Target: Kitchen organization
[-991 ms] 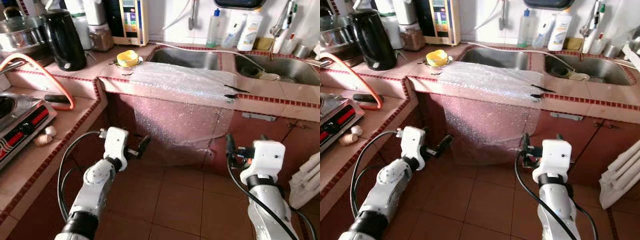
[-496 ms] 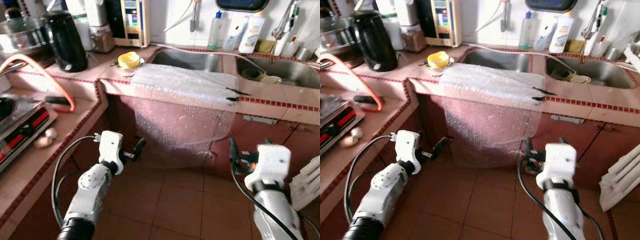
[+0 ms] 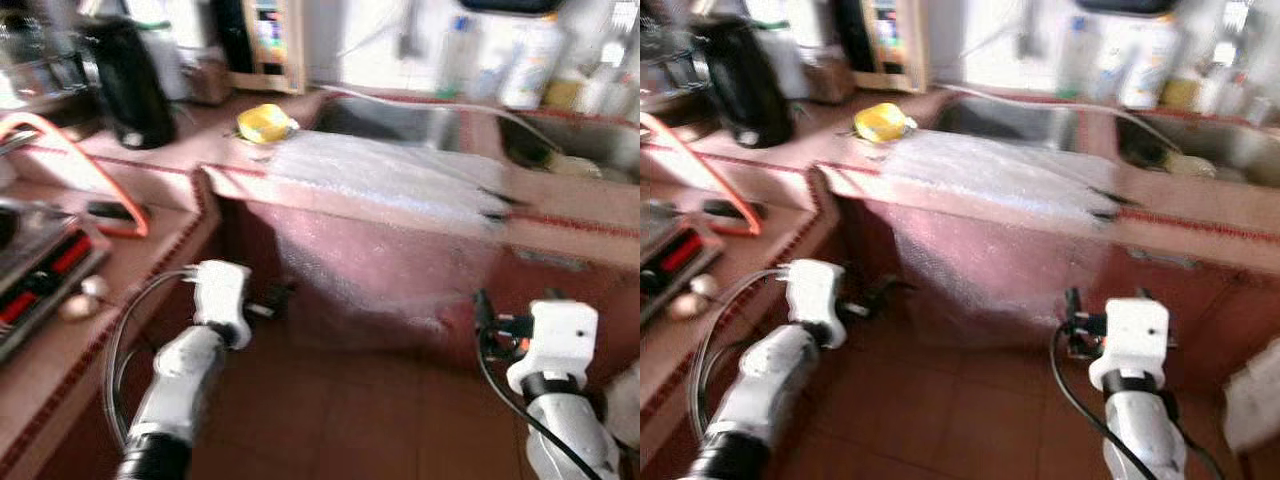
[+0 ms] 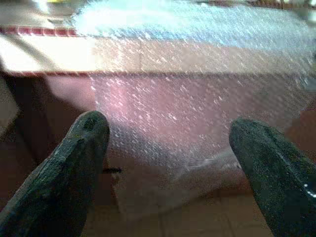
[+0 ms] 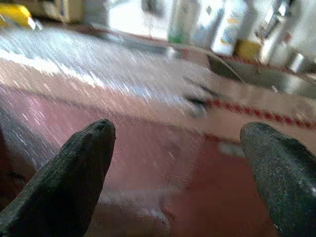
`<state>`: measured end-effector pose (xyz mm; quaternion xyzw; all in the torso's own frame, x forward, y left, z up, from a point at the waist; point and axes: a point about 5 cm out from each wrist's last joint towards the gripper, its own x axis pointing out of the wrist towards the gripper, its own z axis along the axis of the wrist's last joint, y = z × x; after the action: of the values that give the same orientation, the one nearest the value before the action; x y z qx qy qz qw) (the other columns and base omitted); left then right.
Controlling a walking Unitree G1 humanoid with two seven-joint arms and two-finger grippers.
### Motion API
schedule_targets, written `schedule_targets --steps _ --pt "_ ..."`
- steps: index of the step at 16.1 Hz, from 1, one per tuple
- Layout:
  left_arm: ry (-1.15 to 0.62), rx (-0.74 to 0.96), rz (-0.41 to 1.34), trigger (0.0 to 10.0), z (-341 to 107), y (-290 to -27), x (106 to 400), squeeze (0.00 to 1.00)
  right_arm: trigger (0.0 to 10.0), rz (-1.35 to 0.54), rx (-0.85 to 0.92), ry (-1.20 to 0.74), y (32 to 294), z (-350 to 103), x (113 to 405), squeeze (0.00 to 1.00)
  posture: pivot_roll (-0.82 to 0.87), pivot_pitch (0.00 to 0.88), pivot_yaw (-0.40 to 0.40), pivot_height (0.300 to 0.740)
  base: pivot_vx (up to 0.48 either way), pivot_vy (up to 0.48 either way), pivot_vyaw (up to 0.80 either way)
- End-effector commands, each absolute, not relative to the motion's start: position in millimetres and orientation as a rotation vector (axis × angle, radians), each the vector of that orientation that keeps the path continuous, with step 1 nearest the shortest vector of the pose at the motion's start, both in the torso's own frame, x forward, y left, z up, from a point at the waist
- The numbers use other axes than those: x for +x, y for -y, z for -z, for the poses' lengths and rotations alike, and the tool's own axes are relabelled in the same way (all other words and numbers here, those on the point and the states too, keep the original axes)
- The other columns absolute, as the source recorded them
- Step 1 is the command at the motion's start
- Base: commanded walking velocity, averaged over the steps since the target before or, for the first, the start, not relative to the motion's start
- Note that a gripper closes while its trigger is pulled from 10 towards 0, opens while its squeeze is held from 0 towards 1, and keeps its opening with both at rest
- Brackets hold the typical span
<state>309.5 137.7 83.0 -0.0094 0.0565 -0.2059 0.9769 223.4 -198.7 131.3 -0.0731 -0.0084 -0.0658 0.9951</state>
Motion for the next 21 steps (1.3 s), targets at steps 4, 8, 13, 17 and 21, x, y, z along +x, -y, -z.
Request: schedule_targets --steps 4,8,13,17,21 --pt "-0.103 -0.008 0.389 10.0 -87 -146 311 0.00 10.0 0.117 -0.142 0.043 194 -138 224 0.00 -0.07 0.013 0.025 0.740 0.322 0.000 0.00" --pt "-0.114 -0.016 0.412 10.0 -86 -139 310 0.00 10.0 0.120 -0.139 0.043 192 -138 224 0.00 -0.07 0.013 0.028 0.740 0.241 0.000 0.00" --pt "-0.126 -0.019 0.421 10.0 -84 -137 308 0.00 10.0 0.120 -0.137 0.044 191 -138 226 0.00 -0.07 0.012 0.028 0.740 0.000 0.000 0.00" --pt "-0.134 -0.024 0.434 10.0 -83 -133 308 0.00 10.0 0.119 -0.137 0.044 190 -137 227 0.00 -0.07 0.012 0.027 0.740 0.000 -0.445 0.00" --pt "-0.141 -0.027 0.444 10.0 -82 -131 307 0.00 10.0 0.121 -0.137 0.042 190 -137 228 0.00 -0.08 0.013 0.027 0.740 0.000 -0.480 0.00"
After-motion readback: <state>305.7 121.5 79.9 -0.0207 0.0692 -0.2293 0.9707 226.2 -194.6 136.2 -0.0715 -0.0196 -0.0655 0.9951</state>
